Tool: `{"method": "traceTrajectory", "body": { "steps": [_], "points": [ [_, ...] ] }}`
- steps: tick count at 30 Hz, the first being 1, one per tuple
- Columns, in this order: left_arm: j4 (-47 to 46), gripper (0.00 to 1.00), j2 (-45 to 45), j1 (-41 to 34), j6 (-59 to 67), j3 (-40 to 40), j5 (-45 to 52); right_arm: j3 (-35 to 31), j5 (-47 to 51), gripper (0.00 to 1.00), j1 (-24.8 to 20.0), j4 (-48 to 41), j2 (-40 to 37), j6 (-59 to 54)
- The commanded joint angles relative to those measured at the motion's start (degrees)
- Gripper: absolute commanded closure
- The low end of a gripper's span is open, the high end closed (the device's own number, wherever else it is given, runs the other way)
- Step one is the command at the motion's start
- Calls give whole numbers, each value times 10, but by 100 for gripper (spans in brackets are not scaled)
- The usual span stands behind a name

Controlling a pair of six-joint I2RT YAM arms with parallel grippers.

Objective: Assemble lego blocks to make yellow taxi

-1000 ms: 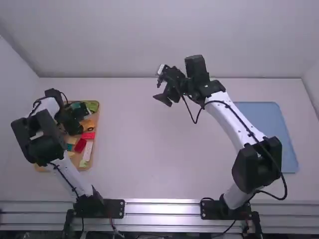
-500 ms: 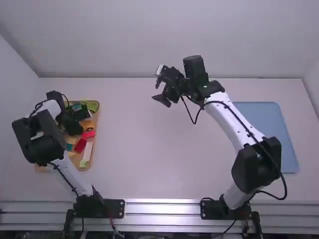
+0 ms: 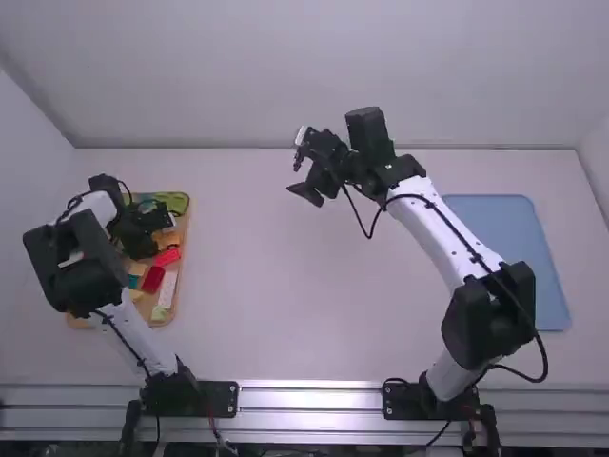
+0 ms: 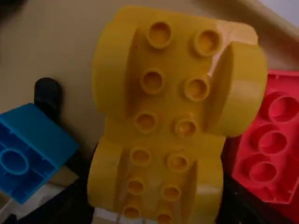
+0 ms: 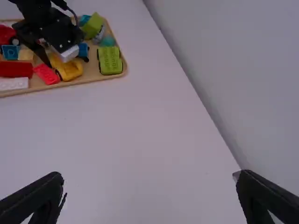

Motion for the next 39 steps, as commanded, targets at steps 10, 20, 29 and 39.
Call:
{"method": "traceTrajectory", "body": {
  "steps": [10, 20, 29, 39],
  "points": [
    [23, 35, 4, -5, -19, -28, 6, 19, -5, 1, 0, -3, 6, 3],
    [41, 57, 3, -6, -63, -2, 39, 19, -5, 1, 0, -1, 6, 4],
    [-103, 66, -4, -68, -252, 141, 17, 19, -3, 1, -3, 3, 6, 2],
    [-201, 98, -14, -250, -370, 205, -47, 19, -5, 1, -27, 10, 6, 4]
  ]
}}
